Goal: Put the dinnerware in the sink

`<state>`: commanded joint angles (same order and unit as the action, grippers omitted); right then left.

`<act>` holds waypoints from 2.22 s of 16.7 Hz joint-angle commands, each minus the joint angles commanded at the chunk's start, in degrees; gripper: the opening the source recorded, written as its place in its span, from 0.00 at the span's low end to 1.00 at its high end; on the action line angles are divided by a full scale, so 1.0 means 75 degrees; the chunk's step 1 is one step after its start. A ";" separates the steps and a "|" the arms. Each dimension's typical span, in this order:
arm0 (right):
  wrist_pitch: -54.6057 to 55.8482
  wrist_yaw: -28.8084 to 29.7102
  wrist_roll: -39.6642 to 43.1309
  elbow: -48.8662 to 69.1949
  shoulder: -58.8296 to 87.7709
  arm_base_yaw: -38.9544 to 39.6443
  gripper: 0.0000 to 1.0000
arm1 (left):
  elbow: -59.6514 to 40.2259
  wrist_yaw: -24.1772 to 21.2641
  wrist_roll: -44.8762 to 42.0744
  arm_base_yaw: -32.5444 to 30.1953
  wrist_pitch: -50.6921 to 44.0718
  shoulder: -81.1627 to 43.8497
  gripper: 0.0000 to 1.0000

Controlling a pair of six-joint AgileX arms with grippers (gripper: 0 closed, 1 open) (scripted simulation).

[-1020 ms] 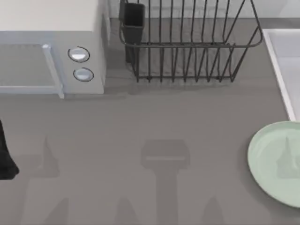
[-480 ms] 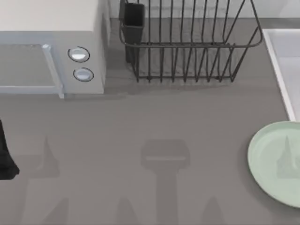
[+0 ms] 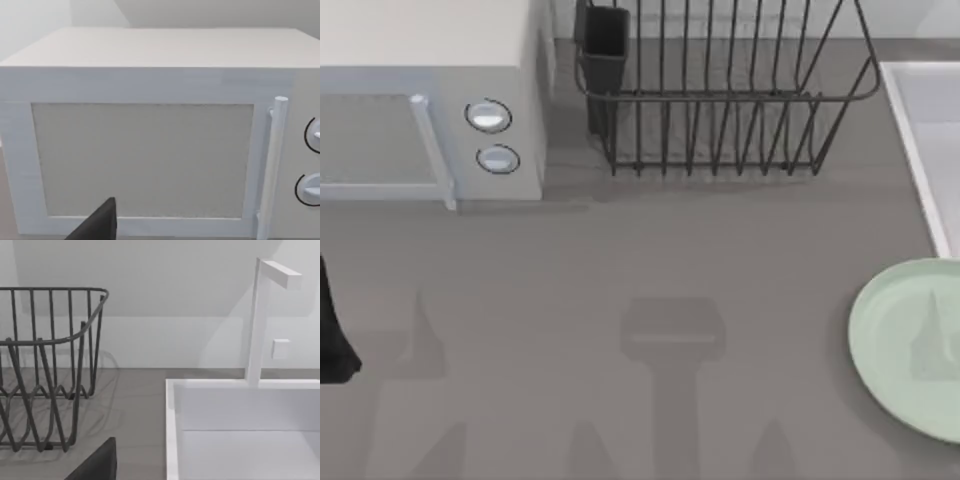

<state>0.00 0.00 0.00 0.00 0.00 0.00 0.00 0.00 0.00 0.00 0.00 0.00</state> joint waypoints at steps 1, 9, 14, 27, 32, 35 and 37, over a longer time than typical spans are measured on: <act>0.0000 0.0000 0.0000 0.0000 0.0000 0.0000 1.00 | 0.0000 0.0000 0.0000 0.0000 0.0000 0.0000 1.00; -0.0909 0.0000 -0.0365 0.1063 0.1222 0.0354 1.00 | 0.0000 0.0000 0.0000 0.0000 0.0000 0.0000 1.00; -0.2820 0.0001 -0.1133 0.3284 0.4240 0.1099 1.00 | 0.0000 0.0000 0.0000 0.0000 0.0000 0.0000 1.00; -0.7783 0.0002 -0.3127 0.9074 1.2746 0.3033 1.00 | 0.0000 0.0000 0.0000 0.0000 0.0000 0.0000 1.00; -0.8168 0.0002 -0.3281 0.9520 1.3352 0.3183 1.00 | 0.0000 0.0000 0.0000 0.0000 0.0000 0.0000 1.00; -0.8150 0.0000 -0.3273 0.9497 1.3330 0.3145 1.00 | 0.0000 0.0000 0.0000 0.0000 0.0000 0.0000 1.00; -0.8025 0.0000 -0.3273 0.9410 1.3389 0.3146 1.00 | 0.0000 0.0000 0.0000 0.0000 0.0000 0.0000 1.00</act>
<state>-60.19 0.00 -24.55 70.58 100.42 23.59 0.00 0.00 0.00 0.00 0.00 0.00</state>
